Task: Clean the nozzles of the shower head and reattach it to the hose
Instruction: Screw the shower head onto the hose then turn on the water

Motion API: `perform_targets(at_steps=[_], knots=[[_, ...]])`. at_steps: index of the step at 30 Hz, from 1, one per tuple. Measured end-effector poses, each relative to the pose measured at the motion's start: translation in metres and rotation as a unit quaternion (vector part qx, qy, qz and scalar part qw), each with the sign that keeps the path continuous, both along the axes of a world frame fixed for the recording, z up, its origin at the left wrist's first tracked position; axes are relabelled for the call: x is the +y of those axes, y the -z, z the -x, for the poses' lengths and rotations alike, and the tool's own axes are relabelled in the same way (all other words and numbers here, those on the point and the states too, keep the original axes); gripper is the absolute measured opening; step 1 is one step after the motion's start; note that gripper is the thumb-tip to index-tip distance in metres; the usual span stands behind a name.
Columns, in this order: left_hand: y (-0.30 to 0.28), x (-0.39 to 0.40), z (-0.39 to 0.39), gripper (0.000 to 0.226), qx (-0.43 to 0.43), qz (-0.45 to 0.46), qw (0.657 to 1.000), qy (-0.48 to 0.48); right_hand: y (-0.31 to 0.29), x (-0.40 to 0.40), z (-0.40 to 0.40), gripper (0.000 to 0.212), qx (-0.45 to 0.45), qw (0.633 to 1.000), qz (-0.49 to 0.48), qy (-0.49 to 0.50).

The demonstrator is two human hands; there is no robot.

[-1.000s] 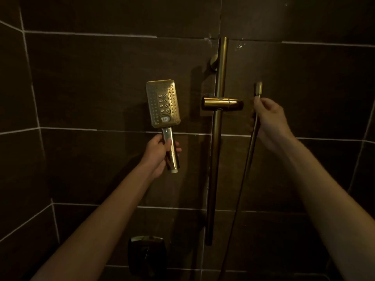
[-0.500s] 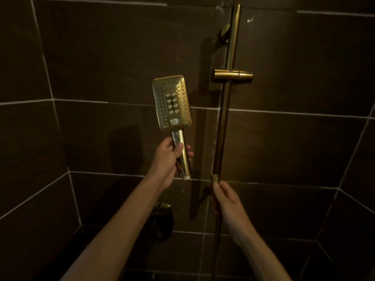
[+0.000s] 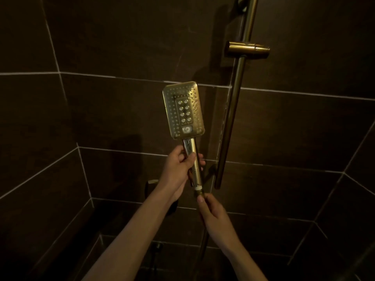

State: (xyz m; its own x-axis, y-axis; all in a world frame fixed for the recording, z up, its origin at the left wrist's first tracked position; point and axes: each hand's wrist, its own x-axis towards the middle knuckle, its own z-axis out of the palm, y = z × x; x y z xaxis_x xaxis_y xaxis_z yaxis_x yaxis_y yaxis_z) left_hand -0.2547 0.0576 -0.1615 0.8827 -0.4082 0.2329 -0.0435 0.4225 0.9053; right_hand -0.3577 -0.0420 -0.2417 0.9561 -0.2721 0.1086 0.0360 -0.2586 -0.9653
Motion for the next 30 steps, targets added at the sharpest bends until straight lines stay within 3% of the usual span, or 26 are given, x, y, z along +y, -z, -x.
perform_targets(at_steps=[5,14,21,26,30], knots=[[0.009,0.005,0.0,0.027,0.008,-0.006,1.0,0.007,0.003,0.005,0.001,0.02,0.01,1.0,-0.009,-0.001],[0.022,0.002,0.004,0.015,0.074,0.079,0.994,0.021,0.005,0.01,0.005,0.024,0.032,0.995,-0.089,-0.042],[0.036,0.001,0.002,0.026,0.105,0.08,0.991,0.005,0.004,0.008,0.009,0.026,0.041,0.991,-0.114,-0.053],[0.041,0.005,0.001,0.017,0.121,0.074,0.989,0.051,0.005,0.004,0.015,0.023,0.044,0.992,-0.102,-0.065],[0.042,0.009,-0.002,0.033,0.152,0.079,0.98,0.1,0.008,0.001,0.017,0.023,0.049,0.991,-0.109,-0.063]])
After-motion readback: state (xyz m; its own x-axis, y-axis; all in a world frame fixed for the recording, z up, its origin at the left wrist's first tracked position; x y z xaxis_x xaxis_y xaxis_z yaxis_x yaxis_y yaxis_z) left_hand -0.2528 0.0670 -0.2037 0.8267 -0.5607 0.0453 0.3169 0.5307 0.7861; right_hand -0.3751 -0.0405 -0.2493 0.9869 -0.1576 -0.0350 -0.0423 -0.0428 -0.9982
